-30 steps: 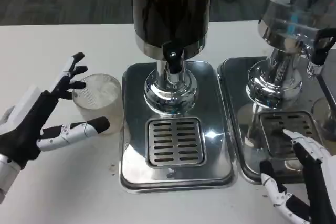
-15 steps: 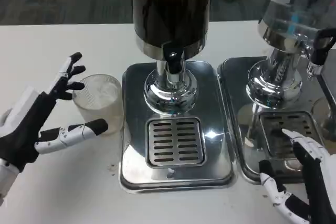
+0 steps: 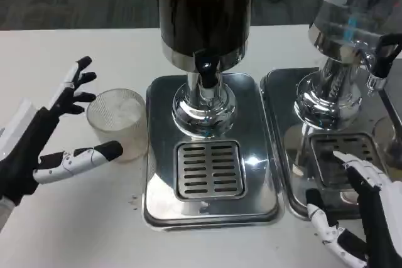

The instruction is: Grasp the cup under the faucet to collect the drink, then remove the cup.

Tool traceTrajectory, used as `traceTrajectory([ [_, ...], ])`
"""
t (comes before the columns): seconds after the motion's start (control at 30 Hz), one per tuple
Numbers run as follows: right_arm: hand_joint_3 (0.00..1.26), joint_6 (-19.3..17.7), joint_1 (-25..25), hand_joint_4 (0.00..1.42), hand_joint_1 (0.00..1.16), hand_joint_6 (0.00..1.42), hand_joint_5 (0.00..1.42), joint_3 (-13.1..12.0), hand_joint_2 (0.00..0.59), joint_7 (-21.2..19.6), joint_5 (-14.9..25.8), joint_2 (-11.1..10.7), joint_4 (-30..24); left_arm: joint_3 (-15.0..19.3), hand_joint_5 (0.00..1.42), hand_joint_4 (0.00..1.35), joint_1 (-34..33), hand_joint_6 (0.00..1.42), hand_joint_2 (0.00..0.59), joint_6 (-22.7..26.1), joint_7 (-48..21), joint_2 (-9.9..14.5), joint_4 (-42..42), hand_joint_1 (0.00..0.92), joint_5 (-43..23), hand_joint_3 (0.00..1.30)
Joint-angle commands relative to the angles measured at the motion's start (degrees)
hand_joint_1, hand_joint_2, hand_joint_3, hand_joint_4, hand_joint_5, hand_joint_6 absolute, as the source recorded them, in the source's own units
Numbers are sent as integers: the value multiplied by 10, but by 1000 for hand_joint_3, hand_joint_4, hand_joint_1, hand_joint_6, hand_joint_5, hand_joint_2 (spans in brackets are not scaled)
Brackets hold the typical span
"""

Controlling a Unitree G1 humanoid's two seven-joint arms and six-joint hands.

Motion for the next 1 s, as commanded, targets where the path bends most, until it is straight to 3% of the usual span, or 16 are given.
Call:
traceTrajectory([
  [0.03, 281, 5, 6, 211, 438, 299, 184, 6, 414, -1, -5, 7, -5, 4, 230, 70, 2, 330, 18, -12, -10, 14, -3, 215, -10, 4],
  [0.37, 281, 5, -1, 211, 438, 299, 184, 8, 414, -8, -4, 11, 7, 18, 230, 70, 5, 330, 19, -18, -8, 22, -10, 213, -25, 4],
  [0.63, 289, -10, 0, 211, 438, 300, 184, -5, 414, -10, 15, -2, 19, 31, 226, 68, 20, 330, 19, -11, 1, 13, -46, 202, -24, 5],
  [1.0, 290, -11, -4, 211, 438, 303, 184, -8, 414, -11, 22, -4, 21, 5, 144, 0, -27, 291, 10, 16, -44, 11, 12, 178, -26, 0],
])
